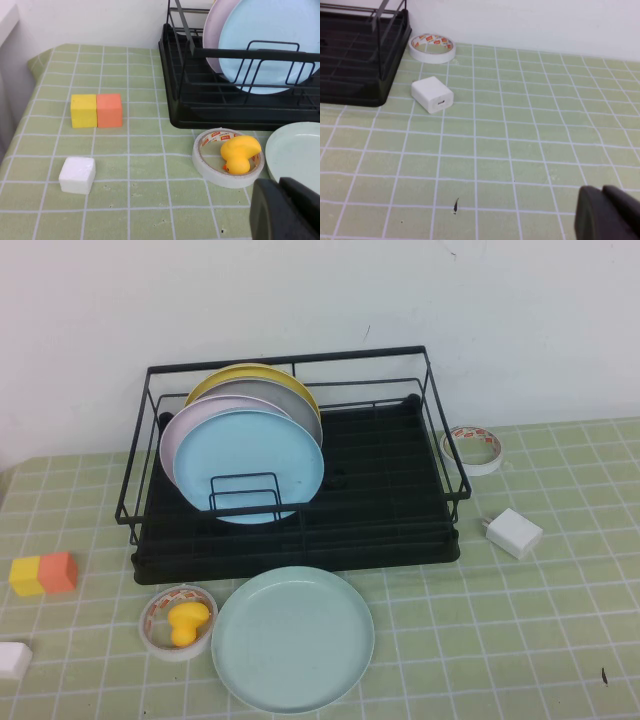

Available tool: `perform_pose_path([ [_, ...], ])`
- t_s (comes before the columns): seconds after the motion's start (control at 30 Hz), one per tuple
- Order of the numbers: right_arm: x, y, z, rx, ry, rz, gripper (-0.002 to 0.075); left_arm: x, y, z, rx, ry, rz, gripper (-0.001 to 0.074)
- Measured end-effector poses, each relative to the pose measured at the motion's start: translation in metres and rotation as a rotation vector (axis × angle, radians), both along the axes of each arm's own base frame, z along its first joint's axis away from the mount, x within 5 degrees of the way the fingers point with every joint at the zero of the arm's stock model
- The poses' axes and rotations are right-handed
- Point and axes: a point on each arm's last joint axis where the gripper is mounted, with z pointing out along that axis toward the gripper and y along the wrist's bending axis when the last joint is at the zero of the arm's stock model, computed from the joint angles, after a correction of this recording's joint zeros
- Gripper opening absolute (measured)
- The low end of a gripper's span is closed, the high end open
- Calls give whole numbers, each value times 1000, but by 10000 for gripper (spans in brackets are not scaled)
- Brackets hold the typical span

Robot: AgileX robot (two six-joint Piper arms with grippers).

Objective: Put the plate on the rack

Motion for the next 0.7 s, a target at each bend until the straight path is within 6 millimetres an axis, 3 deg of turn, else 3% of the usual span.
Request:
perform_pose_path([
  [0.7,0,0,0,-2,0,1,-2,0,0,0,-11,1,-1,-2],
])
